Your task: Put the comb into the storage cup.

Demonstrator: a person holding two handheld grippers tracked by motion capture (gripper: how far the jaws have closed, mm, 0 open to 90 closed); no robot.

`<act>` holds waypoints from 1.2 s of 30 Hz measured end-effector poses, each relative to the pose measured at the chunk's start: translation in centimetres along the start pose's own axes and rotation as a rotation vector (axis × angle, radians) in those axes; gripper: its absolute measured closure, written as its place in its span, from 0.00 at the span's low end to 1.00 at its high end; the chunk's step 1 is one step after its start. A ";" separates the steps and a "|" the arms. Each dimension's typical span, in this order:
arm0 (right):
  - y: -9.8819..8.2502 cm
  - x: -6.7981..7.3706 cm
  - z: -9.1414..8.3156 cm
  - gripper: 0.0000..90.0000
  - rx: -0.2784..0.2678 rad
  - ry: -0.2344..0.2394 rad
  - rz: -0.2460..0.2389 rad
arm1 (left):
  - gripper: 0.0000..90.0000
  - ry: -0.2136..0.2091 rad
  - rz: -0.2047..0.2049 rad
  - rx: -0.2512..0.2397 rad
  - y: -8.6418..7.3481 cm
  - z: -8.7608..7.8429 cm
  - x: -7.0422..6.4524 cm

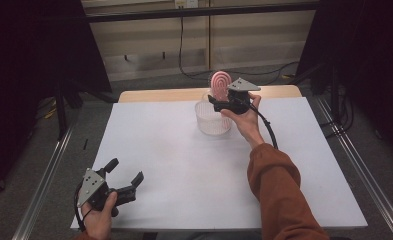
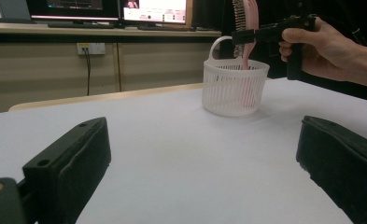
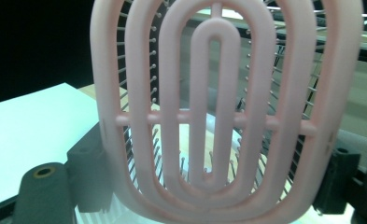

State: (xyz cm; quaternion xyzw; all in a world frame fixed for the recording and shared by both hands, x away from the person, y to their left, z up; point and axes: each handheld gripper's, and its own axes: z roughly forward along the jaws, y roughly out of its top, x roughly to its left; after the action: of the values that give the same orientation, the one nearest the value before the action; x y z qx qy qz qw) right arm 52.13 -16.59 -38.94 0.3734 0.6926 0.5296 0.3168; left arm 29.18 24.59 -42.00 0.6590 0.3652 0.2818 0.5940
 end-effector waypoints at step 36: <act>0.2 2.7 0.9 0.16 0.006 0.072 0.028 | 0.04 -0.002 -0.002 -0.005 0.1 0.0 -0.1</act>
State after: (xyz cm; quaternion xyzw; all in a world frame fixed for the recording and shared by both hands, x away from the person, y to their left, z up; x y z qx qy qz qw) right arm 51.50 -13.76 -39.10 0.3644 0.7000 0.5451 0.2831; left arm 29.15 24.53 -41.93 0.6576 0.3645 0.2816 0.5961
